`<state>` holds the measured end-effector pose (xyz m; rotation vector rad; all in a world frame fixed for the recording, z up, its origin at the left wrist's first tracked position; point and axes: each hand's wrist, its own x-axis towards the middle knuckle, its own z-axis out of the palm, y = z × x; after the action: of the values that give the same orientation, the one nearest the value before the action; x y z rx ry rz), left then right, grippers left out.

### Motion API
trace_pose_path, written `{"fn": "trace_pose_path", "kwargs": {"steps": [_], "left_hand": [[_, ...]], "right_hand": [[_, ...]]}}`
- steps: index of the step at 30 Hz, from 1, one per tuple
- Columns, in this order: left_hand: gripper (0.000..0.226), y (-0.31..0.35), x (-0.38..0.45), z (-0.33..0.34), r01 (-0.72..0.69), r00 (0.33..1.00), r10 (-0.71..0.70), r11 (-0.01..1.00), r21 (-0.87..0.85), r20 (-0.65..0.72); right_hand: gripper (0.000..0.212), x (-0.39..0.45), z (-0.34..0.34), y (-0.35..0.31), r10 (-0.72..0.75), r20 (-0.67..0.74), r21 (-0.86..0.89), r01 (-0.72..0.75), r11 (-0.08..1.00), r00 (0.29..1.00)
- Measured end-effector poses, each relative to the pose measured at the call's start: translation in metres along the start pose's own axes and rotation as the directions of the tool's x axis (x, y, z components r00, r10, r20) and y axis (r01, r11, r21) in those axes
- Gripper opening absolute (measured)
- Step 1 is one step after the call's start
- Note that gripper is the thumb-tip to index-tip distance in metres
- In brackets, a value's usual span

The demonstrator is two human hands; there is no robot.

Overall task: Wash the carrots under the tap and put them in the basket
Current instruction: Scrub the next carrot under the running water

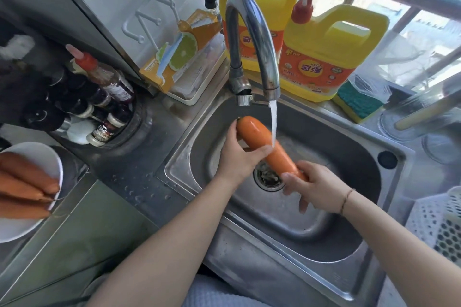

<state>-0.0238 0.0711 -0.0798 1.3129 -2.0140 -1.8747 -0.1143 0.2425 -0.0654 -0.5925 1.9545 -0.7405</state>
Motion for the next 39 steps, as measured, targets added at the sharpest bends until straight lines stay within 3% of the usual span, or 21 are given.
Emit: {"fn": "trace_pose_path", "kwargs": {"steps": [2,5,9,15,20,25,39], "left_hand": [[0.102,0.002,-0.002,0.003,-0.018,0.998,0.017,1.0,-0.012,-0.063],[0.073,0.004,-0.001,0.007,0.009,0.987,-0.038,0.984,-0.18,-0.158],[0.045,0.009,0.0,0.007,0.072,0.983,-0.122,0.94,-0.332,-0.134],[0.057,0.013,-0.003,0.009,0.161,0.987,-0.138,0.886,-0.435,0.086],[0.054,0.018,-0.001,0.011,0.232,0.972,-0.215,0.824,-0.517,0.093],[0.065,0.017,-0.002,0.01,0.209,0.977,-0.163,0.837,-0.505,0.135],[0.056,0.015,0.003,0.017,0.216,0.976,-0.179,0.823,-0.525,0.121]], "right_hand": [[0.028,-0.002,0.004,0.001,0.013,0.036,0.003,-0.013,1.0,0.999],[0.028,-0.004,0.014,0.001,0.02,0.033,0.004,-0.02,1.0,0.999],[0.034,-0.002,0.02,0.001,-0.01,-0.014,-0.004,0.01,1.0,1.0],[0.03,-0.001,0.018,0.011,-0.041,-0.076,-0.076,0.035,0.997,0.996],[0.026,0.0,0.016,0.011,-0.069,-0.126,-0.135,0.052,0.99,0.99],[0.028,0.0,0.016,0.011,-0.063,-0.132,-0.113,0.048,0.992,0.989],[0.03,0.0,0.019,0.014,-0.085,-0.167,-0.133,0.063,0.989,0.982]]}}
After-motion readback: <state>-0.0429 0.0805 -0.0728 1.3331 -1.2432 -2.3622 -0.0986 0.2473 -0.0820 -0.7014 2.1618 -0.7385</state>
